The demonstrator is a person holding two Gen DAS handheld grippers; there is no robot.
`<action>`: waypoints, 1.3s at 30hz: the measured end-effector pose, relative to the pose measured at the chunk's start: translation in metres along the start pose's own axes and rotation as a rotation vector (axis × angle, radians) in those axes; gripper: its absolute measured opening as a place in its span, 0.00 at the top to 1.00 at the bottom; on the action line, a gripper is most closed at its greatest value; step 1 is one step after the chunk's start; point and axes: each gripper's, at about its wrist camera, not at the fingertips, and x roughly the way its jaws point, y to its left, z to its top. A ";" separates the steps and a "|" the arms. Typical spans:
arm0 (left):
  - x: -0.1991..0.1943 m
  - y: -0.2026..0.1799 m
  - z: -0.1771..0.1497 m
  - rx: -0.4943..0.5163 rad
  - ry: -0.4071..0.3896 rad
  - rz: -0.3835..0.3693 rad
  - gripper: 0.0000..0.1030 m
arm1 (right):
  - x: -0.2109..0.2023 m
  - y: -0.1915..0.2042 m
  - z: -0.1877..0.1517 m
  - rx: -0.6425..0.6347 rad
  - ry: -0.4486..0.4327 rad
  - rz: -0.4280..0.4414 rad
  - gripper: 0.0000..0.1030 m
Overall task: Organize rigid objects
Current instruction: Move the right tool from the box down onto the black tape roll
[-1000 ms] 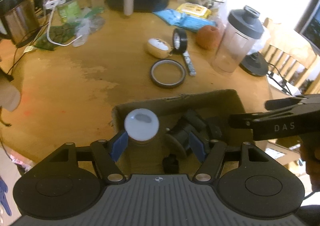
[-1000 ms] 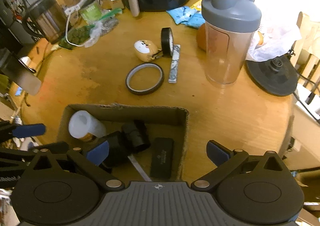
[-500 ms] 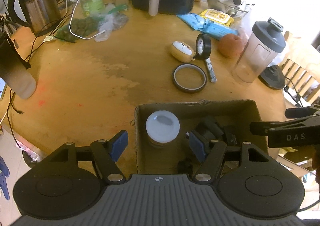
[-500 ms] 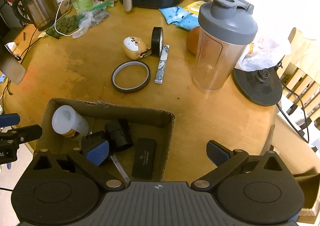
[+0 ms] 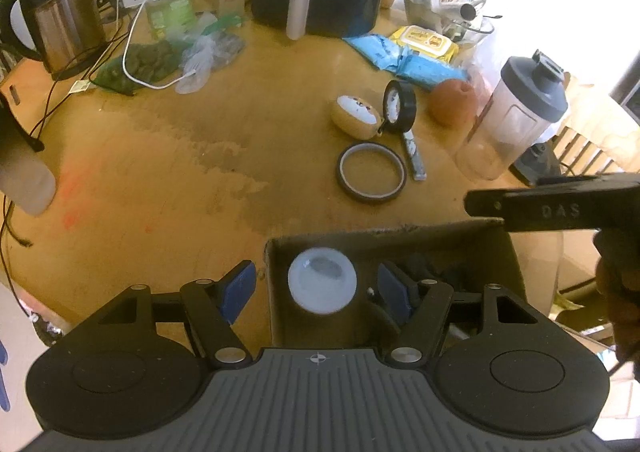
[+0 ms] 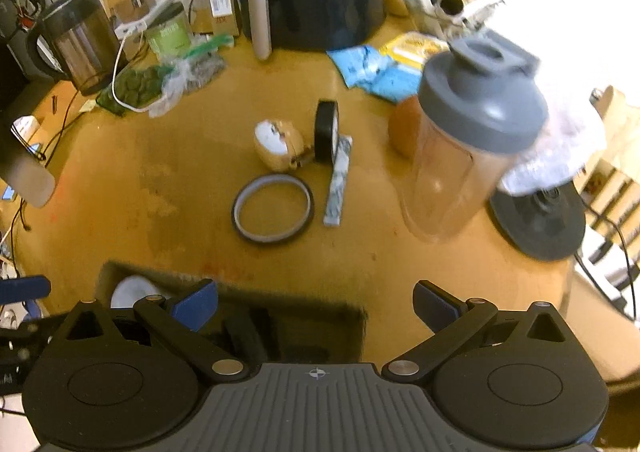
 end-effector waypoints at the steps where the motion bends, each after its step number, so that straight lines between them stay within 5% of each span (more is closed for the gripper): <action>1: 0.000 0.001 0.003 0.001 -0.003 -0.004 0.35 | 0.002 0.001 0.004 -0.005 -0.008 0.006 0.00; 24: 0.015 0.042 0.028 -0.024 0.001 -0.020 0.35 | 0.075 0.021 0.060 0.001 -0.120 -0.043 0.01; 39: 0.022 0.068 0.034 -0.061 0.003 -0.021 0.35 | 0.112 0.019 0.085 0.038 -0.142 -0.127 0.19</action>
